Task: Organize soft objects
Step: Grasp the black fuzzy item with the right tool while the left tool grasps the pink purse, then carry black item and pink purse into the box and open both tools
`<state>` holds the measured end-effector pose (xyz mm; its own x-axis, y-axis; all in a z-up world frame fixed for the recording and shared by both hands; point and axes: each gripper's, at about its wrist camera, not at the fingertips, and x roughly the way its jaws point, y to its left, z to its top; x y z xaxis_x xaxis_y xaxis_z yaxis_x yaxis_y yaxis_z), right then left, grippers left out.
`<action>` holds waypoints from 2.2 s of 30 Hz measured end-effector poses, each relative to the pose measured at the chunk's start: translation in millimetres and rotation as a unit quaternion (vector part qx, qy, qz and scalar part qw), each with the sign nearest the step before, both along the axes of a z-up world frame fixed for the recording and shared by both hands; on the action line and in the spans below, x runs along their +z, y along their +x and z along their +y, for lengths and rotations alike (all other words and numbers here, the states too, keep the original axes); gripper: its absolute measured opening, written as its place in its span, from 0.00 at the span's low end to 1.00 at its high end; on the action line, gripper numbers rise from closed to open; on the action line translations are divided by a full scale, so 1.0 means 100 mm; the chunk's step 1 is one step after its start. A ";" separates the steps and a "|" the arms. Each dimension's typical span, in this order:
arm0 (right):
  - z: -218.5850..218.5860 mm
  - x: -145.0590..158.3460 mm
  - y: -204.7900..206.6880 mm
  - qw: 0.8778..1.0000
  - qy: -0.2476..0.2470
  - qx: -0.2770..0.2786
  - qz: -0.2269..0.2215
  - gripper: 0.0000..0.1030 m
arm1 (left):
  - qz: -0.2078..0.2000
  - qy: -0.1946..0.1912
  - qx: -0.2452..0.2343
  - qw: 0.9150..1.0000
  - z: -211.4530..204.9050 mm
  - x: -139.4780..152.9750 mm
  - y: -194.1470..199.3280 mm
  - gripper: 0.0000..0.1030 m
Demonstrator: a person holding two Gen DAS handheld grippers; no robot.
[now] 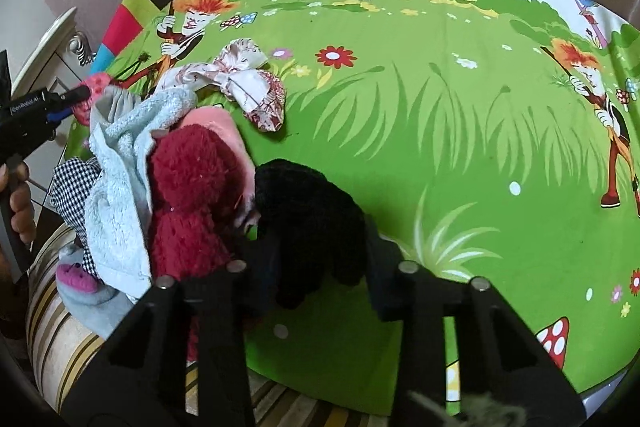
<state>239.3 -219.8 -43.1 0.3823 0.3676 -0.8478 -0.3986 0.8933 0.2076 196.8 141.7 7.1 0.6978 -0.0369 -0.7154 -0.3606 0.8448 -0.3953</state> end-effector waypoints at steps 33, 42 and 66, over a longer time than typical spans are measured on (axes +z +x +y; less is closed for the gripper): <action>-0.83 0.59 -0.99 0.989 0.023 -0.115 -0.094 0.28 | -0.047 -0.067 -0.080 0.993 -1.07 0.32 -0.66 0.19; -1.16 0.67 -1.33 0.984 0.020 -0.144 -0.102 0.28 | -0.033 -0.089 -0.140 0.986 -1.62 0.29 -0.78 0.19; -2.55 0.87 -2.17 0.949 0.007 -0.285 -0.133 0.28 | -0.013 -0.093 -0.330 0.939 -3.34 0.45 -1.11 0.19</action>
